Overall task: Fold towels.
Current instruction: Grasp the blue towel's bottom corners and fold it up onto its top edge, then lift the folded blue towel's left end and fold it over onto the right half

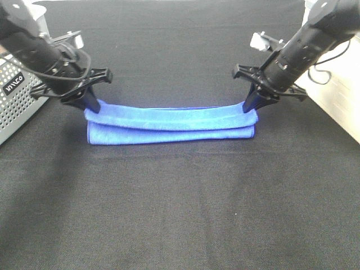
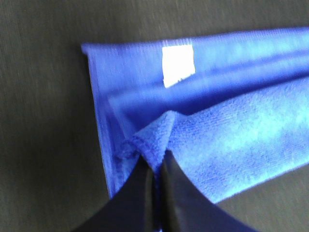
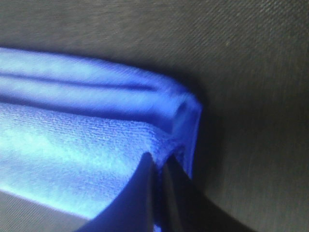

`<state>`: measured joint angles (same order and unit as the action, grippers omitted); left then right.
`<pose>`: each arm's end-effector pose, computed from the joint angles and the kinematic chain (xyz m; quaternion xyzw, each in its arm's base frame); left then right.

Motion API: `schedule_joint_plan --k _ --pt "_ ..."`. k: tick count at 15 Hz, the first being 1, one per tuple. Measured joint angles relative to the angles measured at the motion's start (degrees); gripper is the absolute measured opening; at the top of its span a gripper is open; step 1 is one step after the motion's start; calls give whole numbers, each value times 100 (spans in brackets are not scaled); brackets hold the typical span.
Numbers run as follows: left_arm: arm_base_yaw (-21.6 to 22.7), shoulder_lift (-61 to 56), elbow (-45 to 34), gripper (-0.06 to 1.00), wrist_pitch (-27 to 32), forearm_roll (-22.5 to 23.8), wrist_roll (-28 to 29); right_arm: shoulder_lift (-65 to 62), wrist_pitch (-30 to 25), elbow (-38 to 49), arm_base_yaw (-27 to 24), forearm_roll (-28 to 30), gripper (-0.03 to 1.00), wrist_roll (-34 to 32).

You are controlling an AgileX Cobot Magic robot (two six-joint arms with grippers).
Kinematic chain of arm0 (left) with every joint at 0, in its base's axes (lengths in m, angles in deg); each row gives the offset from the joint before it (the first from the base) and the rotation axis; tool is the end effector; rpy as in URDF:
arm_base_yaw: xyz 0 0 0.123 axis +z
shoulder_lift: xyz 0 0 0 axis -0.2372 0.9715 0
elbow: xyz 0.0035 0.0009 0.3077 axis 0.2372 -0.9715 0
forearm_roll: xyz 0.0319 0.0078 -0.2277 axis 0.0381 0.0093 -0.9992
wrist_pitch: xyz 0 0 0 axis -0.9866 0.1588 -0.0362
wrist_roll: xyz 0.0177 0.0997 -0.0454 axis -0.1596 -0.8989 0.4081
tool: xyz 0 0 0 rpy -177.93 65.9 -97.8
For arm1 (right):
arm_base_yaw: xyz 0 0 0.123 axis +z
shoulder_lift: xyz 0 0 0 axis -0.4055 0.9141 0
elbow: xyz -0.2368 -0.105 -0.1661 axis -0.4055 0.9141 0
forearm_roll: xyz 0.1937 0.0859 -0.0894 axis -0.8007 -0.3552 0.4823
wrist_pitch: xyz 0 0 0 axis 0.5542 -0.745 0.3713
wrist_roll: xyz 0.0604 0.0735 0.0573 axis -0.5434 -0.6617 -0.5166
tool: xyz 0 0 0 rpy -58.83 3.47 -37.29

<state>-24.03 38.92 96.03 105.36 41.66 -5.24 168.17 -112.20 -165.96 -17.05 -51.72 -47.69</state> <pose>0.4321 -0.1100 0.1651 0.0006 0.9724 -0.1738 0.1556 0.4473 0.0907 0.1399 -0.0267 0.9774 0.1789 0.1095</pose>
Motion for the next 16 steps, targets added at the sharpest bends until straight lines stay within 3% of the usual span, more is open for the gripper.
schedule_joint_plan --k 3,4,5,6,7,8,9,11,14,16 --pt "0 201 29 2 -178 23 6 206 206 -74 0 11 1 0" --pt "0 218 29 3 -183 23 23 206 212 -74 0 11 8 0" --pt "0 229 29 16 -183 23 40 206 212 -86 0 -17 22 -11" --pt "0 229 34 31 -183 23 40 206 201 -86 0 -29 43 -46" --pt "0 229 34 53 -183 29 46 206 126 -86 0 -63 62 -115" --pt "0 229 34 74 -183 34 52 201 34 -92 0 -63 77 -149" --pt "0 229 34 86 -183 34 86 189 -57 -97 0 -57 86 -149" --pt "0 229 34 93 -183 126 183 109 -206 -97 0 -6 91 -149" --pt "0 332 40 94 -183 189 223 97 -206 -97 0 17 92 -149" --pt "0 510 40 94 -183 -46 229 97 -201 -97 0 34 92 -155"
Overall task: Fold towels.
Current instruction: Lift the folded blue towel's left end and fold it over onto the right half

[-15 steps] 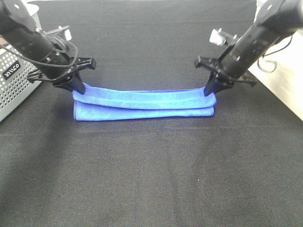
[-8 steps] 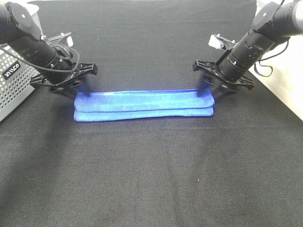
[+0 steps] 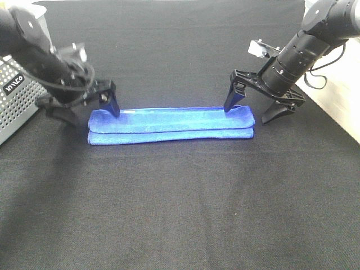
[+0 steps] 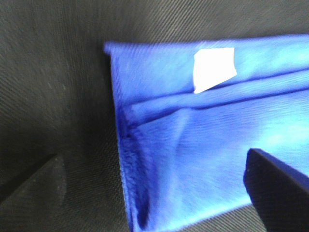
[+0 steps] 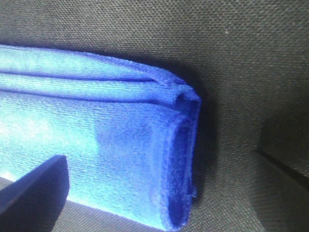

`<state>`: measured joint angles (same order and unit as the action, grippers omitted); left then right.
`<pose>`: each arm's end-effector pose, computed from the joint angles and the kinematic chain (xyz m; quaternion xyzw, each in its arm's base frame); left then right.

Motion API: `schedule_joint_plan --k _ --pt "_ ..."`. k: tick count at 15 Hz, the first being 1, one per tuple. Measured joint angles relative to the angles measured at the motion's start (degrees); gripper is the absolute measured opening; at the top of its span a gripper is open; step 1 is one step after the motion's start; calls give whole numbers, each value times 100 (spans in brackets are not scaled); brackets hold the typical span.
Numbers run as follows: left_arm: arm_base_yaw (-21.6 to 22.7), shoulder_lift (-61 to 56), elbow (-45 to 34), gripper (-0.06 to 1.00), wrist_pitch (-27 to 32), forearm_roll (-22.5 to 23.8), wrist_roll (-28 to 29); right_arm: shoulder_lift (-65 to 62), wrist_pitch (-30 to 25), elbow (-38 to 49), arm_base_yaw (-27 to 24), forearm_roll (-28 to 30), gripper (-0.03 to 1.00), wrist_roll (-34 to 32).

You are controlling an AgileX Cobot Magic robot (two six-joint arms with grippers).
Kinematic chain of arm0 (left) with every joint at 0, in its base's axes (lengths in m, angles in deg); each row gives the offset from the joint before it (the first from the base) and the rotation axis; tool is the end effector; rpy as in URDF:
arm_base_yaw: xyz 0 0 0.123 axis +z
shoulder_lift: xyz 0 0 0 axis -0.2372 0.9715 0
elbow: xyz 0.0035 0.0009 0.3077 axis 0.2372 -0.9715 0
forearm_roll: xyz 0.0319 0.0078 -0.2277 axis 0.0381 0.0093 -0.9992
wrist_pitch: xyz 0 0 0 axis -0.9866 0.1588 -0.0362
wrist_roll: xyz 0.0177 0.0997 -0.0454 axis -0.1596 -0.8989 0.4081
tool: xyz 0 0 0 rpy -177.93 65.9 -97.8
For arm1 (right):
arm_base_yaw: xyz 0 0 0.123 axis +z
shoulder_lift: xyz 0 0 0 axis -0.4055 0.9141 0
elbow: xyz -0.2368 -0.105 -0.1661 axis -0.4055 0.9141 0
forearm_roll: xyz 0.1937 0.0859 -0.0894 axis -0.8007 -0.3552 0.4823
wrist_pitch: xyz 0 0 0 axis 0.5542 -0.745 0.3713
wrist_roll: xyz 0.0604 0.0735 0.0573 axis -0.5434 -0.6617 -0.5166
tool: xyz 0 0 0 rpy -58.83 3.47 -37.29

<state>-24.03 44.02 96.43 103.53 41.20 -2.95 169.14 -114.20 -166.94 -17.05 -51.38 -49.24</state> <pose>0.4390 -0.1106 0.1279 -0.0304 0.9766 -0.1700 0.1282 0.4471 0.0914 0.1355 -0.0187 0.9791 0.1810 0.0904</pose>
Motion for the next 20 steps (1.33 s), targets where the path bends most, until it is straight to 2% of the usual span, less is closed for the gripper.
schedule_joint_plan --k 2,3,6,10,12,13,15,17,18,20 --pt "0 109 0 88 -29 -292 -201 0 6 0 0 6 92 0" --pt "0 143 0 82 -74 -401 -292 0 6 0 0 11 92 0" --pt "0 246 0 54 -155 -550 -407 0 63 0 0 11 92 0" --pt "0 390 52 9 -160 -647 -424 0 138 0 0 11 92 -6" --pt "0 367 57 7 -155 -561 -338 0 138 0 0 6 92 -11" --pt "-6 309 57 7 -126 -355 -229 0 138 0 0 -29 92 -52" --pt "0 29 132 7 321 716 269 -57 63 0 0 -138 92 -109" --pt "34 -264 464 7 1117 1736 911 -178 -34 0 0 -183 92 -109" --pt "34 -355 676 7 1524 2074 1123 -235 -92 0 0 -218 92 -109" --pt "0 -481 1134 7 2217 2212 1301 -372 -166 0 0 -258 92 -115"
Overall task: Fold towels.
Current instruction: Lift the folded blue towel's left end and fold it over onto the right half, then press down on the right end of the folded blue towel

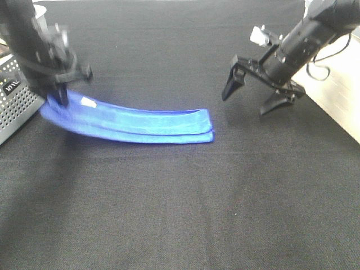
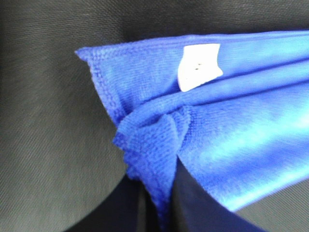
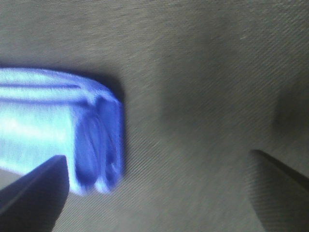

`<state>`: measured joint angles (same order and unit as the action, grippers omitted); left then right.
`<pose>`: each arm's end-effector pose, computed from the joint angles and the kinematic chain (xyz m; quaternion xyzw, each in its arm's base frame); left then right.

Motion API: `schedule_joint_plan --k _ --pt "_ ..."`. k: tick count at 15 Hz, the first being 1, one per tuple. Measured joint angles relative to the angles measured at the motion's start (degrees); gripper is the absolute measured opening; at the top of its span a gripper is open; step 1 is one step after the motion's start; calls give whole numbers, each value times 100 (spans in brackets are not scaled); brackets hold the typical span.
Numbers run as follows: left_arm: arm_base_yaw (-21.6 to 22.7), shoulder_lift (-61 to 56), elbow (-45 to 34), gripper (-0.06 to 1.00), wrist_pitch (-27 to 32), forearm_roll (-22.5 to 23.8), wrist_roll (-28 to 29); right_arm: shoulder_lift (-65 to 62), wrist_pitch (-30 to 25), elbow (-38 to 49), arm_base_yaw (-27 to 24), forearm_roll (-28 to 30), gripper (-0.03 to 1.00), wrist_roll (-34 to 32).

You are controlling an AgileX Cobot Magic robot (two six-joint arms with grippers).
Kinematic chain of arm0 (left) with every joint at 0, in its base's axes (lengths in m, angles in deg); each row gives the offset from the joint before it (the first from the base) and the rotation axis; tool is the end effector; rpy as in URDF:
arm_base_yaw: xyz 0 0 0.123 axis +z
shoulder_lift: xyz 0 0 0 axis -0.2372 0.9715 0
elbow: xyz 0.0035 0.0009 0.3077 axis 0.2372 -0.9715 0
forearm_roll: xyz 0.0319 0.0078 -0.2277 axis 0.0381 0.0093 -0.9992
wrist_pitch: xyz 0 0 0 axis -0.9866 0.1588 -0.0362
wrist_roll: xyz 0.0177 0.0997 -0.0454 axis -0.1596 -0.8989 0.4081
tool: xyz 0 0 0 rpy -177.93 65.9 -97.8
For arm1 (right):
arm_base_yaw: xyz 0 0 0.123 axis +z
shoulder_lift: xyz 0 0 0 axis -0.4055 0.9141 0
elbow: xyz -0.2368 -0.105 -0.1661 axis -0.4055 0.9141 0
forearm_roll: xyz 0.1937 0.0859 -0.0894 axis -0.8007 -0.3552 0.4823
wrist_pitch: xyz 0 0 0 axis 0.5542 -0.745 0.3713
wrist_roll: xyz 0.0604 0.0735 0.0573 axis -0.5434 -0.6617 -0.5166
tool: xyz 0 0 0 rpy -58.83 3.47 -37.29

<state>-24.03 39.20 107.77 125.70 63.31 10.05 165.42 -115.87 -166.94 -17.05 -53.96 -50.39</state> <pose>0.4325 -0.0852 0.1975 0.0002 0.9956 -0.0447 0.0821 0.4426 0.0952 0.1660 -0.0047 0.9728 0.2058 0.1060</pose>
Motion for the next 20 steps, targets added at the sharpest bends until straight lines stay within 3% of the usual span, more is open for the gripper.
schedule_joint_plan --k 3,4,5,8,10,11,15,17,20 --pt "-533 -63 619 7 625 -46 321 -338 -17 0 0 -57 92 0" --pt "-533 -63 619 7 625 -46 321 -338 -17 0 0 -57 92 0" --pt "-819 -63 762 7 653 -103 430 -430 -17 0 0 -74 92 0" --pt "-1581 -6 871 7 34 -647 808 -710 -23 0 0 -29 92 -201" --pt "-1753 241 922 7 -453 -1123 968 -814 -52 0 0 57 92 -372" --pt "-1788 390 922 10 -665 -1364 997 -842 -155 0 0 132 92 -476" --pt "-1885 940 922 54 -1679 -2584 1014 -865 -350 0 0 739 92 -1026" --pt "-1914 957 922 61 -2074 -2790 888 -871 -401 0 0 865 92 -1054" --pt "-1856 842 922 62 -2189 -2733 751 -871 -464 0 0 819 92 -1054"
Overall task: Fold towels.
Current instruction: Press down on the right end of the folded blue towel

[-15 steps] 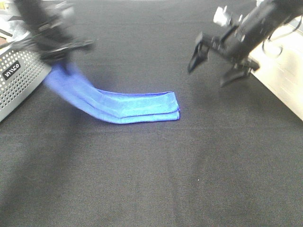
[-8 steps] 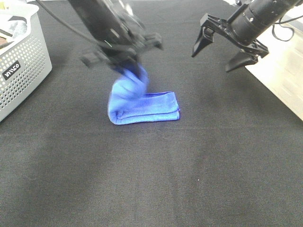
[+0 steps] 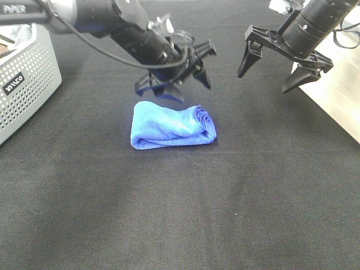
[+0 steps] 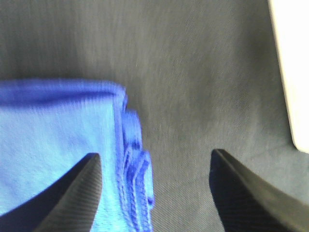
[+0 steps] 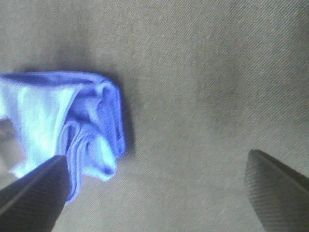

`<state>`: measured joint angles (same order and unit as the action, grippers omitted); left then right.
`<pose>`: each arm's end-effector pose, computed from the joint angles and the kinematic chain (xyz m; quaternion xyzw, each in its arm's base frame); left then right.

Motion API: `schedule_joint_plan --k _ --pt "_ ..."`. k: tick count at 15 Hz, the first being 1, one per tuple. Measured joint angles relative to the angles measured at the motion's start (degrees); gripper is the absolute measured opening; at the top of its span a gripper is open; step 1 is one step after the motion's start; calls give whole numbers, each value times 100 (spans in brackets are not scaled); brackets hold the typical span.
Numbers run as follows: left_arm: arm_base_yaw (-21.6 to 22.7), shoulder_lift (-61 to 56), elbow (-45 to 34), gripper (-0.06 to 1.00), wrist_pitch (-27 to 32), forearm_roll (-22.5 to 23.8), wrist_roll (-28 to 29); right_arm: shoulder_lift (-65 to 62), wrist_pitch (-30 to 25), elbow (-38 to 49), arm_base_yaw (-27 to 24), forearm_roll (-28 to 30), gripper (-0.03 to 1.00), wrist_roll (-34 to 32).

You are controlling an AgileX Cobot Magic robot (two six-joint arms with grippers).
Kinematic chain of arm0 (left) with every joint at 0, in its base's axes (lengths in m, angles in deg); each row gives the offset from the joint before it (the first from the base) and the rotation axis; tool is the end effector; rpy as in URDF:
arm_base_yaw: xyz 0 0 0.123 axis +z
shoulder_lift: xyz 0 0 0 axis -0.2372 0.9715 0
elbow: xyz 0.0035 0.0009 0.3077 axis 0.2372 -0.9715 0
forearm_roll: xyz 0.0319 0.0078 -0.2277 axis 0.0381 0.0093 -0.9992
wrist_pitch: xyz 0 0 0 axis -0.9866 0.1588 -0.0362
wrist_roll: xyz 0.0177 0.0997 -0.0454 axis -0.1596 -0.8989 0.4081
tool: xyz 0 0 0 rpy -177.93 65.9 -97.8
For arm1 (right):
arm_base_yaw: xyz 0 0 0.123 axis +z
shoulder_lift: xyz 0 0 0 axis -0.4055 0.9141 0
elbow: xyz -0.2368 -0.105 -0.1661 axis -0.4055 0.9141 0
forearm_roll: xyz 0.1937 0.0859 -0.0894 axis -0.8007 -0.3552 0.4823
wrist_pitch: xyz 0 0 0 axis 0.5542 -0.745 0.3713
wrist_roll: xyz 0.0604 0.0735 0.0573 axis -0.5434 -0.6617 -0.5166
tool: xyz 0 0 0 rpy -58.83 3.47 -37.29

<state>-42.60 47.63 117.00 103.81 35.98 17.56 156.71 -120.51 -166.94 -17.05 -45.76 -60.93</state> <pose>0.4359 -0.2815 0.1944 -0.0505 0.9352 -0.3081 0.1668 0.4221 0.0834 0.2264 0.0277 0.9771 0.1692 0.1260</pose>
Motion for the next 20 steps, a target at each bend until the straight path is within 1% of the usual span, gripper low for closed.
schedule_joint_plan --k 1,2,3,4,6,7,9,11,13,14,15,18,19,20 --pt "80 -92 0 62 0 103 -69 0 -52 0 0 -97 92 11" --pt "229 -235 0 62 17 338 -103 0 -149 0 0 -286 92 69" --pt "407 -407 0 62 46 665 -120 0 -269 0 0 -636 92 292" --pt "579 -573 0 62 155 945 -120 0 -447 0 0 -1226 92 647" --pt "911 -808 0 62 470 1306 -132 0 -756 160 23 -2744 91 1616" --pt "1049 -894 0 62 739 1352 -132 17 -831 390 143 -3724 90 2343" --pt "1083 -934 0 62 968 1335 -138 229 -859 487 464 -4624 89 2991" --pt "1083 -951 0 62 1008 1335 -138 625 -837 516 791 -5094 89 3398" --pt "1083 -968 0 62 1089 1381 -143 1031 -699 533 894 -5323 89 3667" --pt "1083 -985 0 62 1197 1501 -143 1261 -481 533 859 -5277 89 3759" --pt "1083 -985 0 62 1266 1541 -143 1358 -332 533 842 -5139 89 3764" --pt "1083 -985 0 62 1335 1570 -143 1478 92 533 653 -4406 89 3730" --pt "1083 -985 0 62 1335 1570 -143 1478 92 533 653 -4406 89 3730" --pt "1083 -985 0 62 1335 1570 -143 1490 223 533 561 -4194 89 3673"
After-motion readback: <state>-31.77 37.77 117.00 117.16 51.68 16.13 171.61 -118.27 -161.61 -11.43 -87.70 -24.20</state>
